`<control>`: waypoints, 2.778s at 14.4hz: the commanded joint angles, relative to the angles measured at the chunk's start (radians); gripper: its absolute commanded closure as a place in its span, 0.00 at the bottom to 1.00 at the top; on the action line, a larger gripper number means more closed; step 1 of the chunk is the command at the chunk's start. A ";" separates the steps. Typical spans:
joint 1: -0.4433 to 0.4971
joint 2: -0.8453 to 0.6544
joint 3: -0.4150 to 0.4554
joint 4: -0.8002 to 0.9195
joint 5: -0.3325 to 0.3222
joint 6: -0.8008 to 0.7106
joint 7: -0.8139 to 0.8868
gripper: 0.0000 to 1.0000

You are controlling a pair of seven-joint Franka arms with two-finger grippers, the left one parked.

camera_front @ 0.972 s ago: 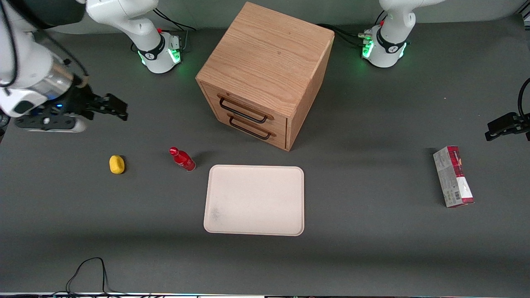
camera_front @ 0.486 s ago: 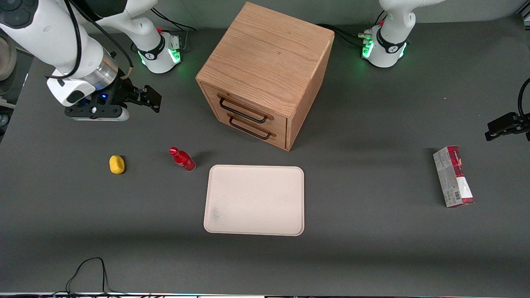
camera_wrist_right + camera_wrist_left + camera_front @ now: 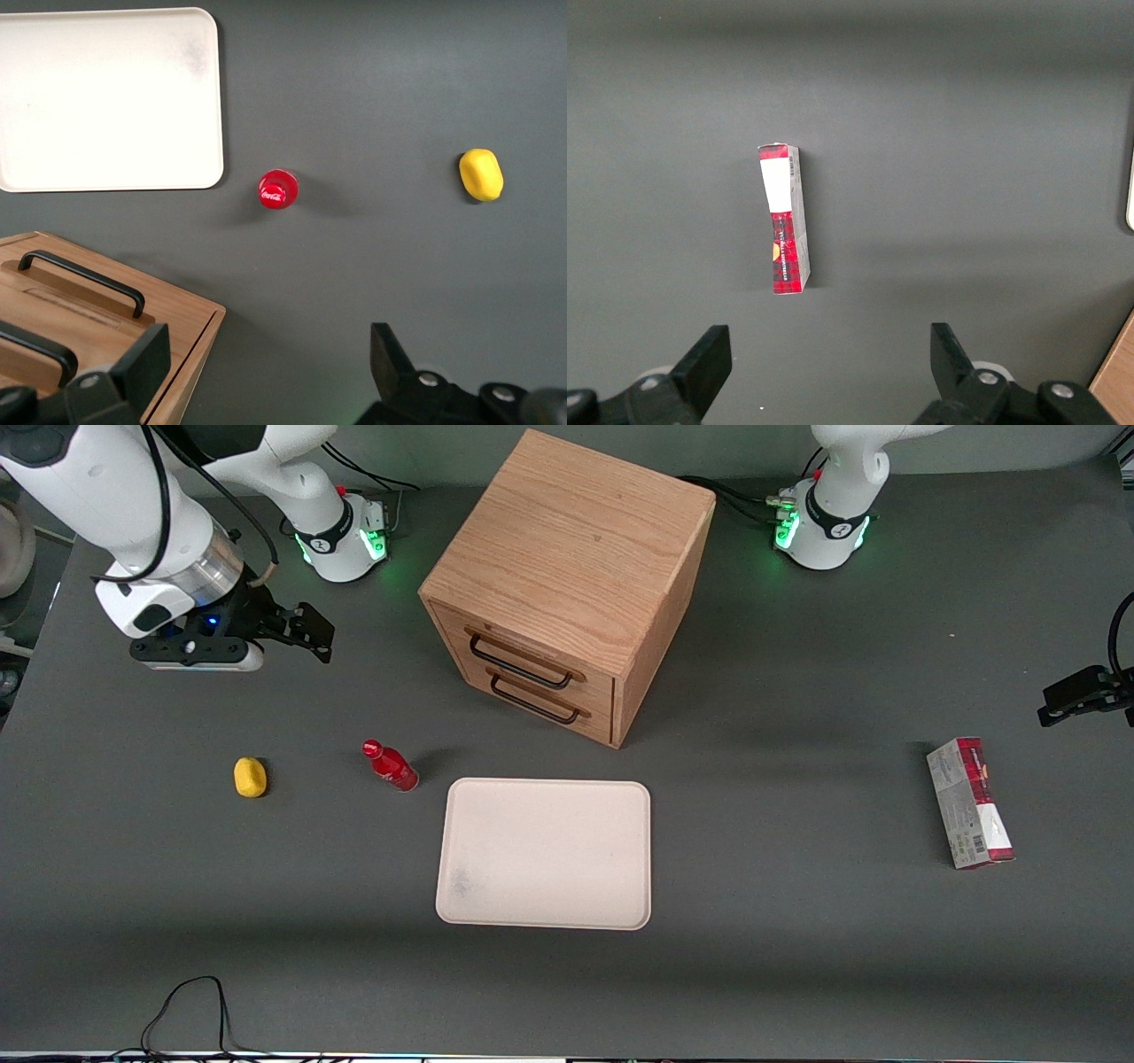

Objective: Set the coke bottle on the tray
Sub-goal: 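Move the open right gripper toward the red Coca-Cola bottle, then lower the right gripper around the bottle's body and close it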

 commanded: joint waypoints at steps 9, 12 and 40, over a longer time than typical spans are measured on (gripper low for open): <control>0.004 0.188 -0.004 -0.017 -0.015 0.183 -0.010 0.00; 0.002 0.234 -0.006 -0.055 -0.015 0.260 -0.010 0.00; 0.005 0.320 -0.018 -0.236 -0.004 0.561 -0.008 0.00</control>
